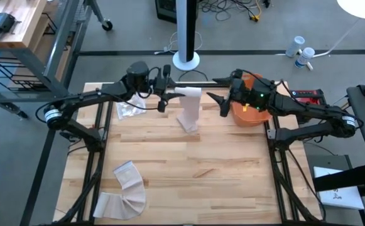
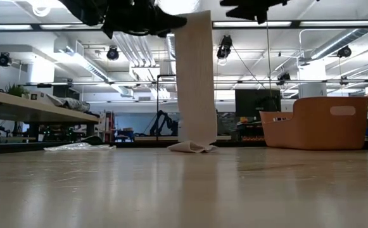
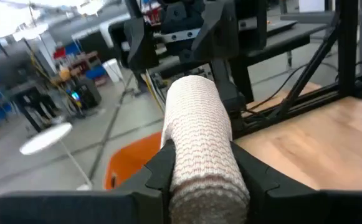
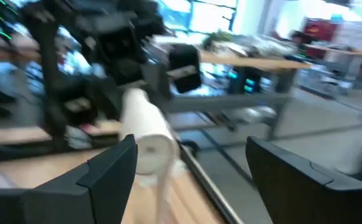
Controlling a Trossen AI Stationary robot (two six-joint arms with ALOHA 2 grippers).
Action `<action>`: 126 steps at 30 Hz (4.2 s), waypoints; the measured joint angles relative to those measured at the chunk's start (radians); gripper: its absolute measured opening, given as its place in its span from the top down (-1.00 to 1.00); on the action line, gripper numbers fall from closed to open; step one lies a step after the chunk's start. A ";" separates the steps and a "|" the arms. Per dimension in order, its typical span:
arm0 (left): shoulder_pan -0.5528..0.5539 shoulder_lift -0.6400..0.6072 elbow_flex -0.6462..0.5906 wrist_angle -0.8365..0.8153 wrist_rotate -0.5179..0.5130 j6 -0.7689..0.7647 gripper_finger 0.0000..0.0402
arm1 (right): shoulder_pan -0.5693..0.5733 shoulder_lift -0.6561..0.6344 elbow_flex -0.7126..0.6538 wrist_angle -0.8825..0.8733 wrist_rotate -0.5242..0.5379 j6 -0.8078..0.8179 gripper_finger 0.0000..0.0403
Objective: Roll bandage
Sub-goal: Roll the center brown bandage
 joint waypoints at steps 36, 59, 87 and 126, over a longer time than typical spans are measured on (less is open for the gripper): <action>-0.001 -0.001 -0.002 0.113 -0.002 0.041 0.46 | 0.002 0.262 0.189 0.000 -0.147 -0.084 -0.12; 0.003 -0.060 -0.003 0.044 -0.053 0.135 0.02 | 0.002 0.239 0.212 -0.095 -0.141 -0.059 0.55; -0.005 -0.051 -0.003 0.025 -0.056 0.165 0.87 | 0.003 0.239 0.210 -0.008 -0.176 0.010 0.60; -0.008 -0.026 -0.028 0.026 -0.022 0.071 0.99 | -0.002 0.226 0.211 0.173 -0.254 0.093 0.58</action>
